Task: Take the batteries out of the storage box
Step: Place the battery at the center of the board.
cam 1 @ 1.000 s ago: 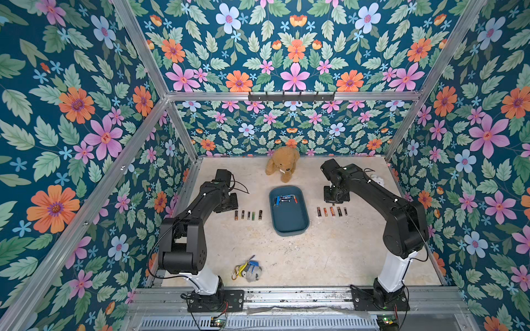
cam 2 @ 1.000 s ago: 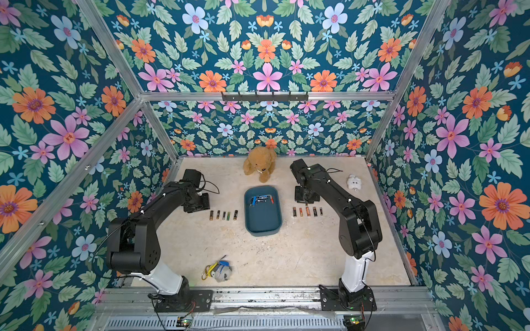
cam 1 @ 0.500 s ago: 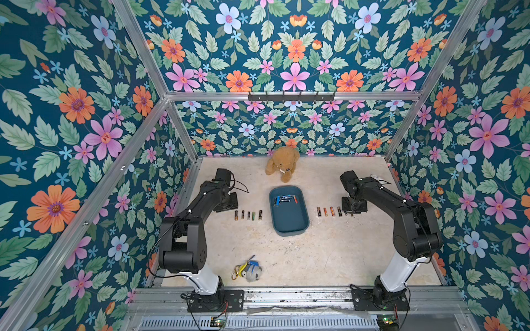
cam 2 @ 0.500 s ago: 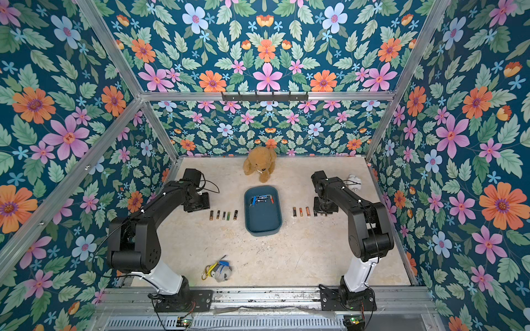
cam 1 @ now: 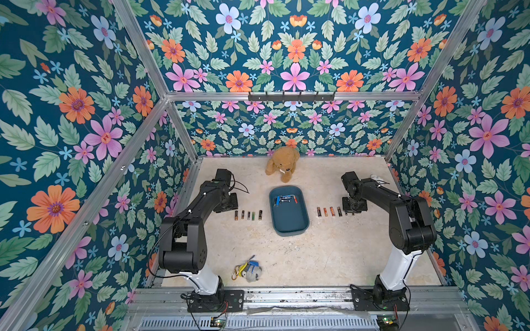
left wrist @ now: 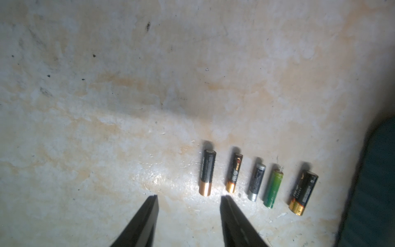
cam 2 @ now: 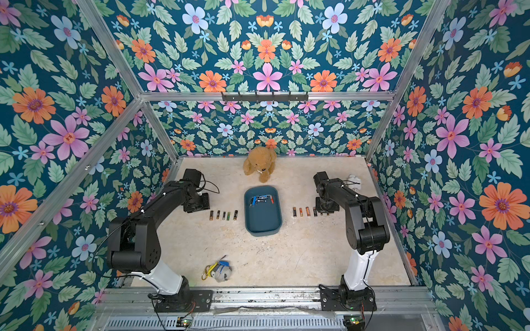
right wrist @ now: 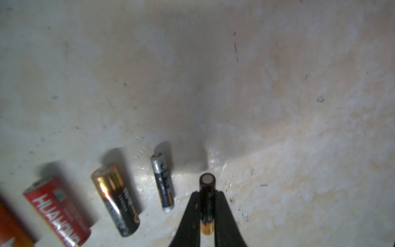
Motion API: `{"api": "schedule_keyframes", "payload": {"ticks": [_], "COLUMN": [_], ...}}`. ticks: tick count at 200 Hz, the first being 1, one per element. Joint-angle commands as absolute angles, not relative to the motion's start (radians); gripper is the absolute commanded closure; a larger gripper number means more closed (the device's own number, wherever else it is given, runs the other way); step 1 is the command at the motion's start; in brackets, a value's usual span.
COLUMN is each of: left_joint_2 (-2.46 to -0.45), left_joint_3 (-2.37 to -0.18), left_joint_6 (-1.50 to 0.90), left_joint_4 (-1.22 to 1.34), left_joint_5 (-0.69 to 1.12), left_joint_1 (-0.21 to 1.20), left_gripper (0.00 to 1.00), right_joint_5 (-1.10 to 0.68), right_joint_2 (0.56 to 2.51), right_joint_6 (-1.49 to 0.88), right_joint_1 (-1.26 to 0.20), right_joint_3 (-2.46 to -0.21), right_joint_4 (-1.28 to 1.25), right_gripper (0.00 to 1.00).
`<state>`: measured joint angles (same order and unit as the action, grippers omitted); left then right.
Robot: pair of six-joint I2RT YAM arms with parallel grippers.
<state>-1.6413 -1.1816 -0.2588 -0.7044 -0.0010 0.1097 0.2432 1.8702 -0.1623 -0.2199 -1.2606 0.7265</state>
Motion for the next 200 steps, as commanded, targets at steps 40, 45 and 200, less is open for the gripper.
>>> {"api": "schedule_keyframes", "payload": {"ticks": [40, 45, 200], "left_joint_2": [-1.634, -1.632, -1.620], "left_joint_3": [-1.186, -1.186, -1.180], "left_joint_6": [-0.255, -0.255, -0.258], "left_joint_4": [-0.724, -0.724, -0.726], "left_joint_5": [-0.015, -0.016, -0.016], "left_joint_1": [0.109, 0.109, 0.109], "left_gripper": [0.47, 0.47, 0.47], "right_joint_5": [0.242, 0.242, 0.225], "right_joint_2": [1.895, 1.896, 1.946], "right_joint_6": [-0.130, -0.130, -0.123], "right_joint_1": [-0.207, -0.206, -0.205], "right_joint_3": [-1.279, -1.281, -1.294], "right_joint_4": [0.713, 0.715, 0.719], "right_gripper": [0.88, 0.88, 0.87]}}
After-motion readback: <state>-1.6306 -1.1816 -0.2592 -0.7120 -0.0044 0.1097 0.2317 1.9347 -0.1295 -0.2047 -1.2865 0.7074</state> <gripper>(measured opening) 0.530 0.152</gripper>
